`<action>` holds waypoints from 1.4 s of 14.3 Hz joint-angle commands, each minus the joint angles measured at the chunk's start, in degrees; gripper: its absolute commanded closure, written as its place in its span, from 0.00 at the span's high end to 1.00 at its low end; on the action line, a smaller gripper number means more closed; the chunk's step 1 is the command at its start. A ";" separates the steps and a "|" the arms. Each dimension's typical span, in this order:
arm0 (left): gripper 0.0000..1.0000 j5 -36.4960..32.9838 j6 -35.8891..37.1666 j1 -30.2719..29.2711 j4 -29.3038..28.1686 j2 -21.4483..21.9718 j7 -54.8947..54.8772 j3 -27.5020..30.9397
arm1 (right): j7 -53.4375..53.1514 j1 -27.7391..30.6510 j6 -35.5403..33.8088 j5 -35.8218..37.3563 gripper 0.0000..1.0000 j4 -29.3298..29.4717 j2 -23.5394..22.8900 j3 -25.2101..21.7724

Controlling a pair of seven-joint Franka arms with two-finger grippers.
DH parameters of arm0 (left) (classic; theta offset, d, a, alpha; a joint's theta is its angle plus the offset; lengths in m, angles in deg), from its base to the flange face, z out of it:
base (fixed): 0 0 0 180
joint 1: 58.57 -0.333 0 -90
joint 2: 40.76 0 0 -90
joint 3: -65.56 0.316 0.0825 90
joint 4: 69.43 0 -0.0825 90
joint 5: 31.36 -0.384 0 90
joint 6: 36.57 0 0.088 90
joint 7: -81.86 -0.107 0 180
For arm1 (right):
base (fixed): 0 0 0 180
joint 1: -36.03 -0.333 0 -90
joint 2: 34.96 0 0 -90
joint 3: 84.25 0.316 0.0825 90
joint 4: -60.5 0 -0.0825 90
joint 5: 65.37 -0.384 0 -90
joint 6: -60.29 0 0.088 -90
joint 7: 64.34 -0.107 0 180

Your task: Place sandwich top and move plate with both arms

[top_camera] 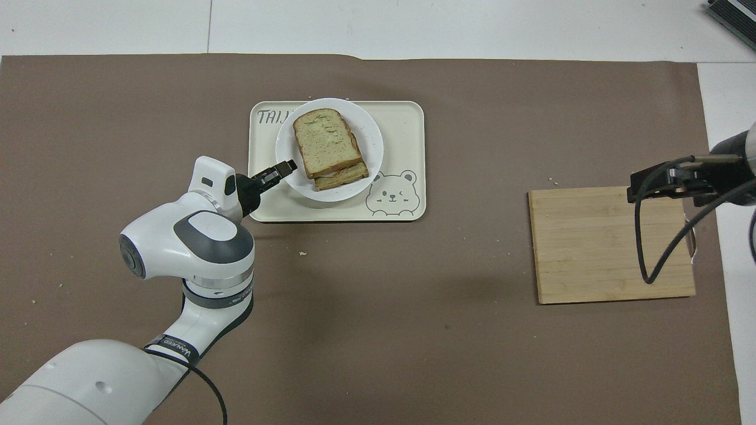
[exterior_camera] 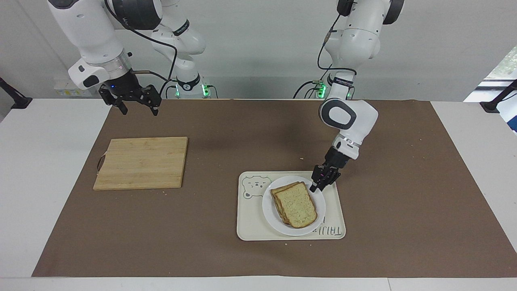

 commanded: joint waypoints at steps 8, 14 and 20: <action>0.39 -13.24 1.52 -3.96 3.61 0.16 -0.08 0.85 | -0.94 0.49 0.09 0.43 1.00 0.73 -0.27 0.59; 0.44 -18.35 13.29 -8.09 5.55 1.82 1.15 2.96 | -0.94 0.49 0.09 0.43 1.00 0.73 -0.27 0.59; 0.46 -22.11 19.90 -8.36 5.29 3.85 3.34 6.65 | -0.94 0.49 0.09 0.43 1.00 0.73 -0.27 0.59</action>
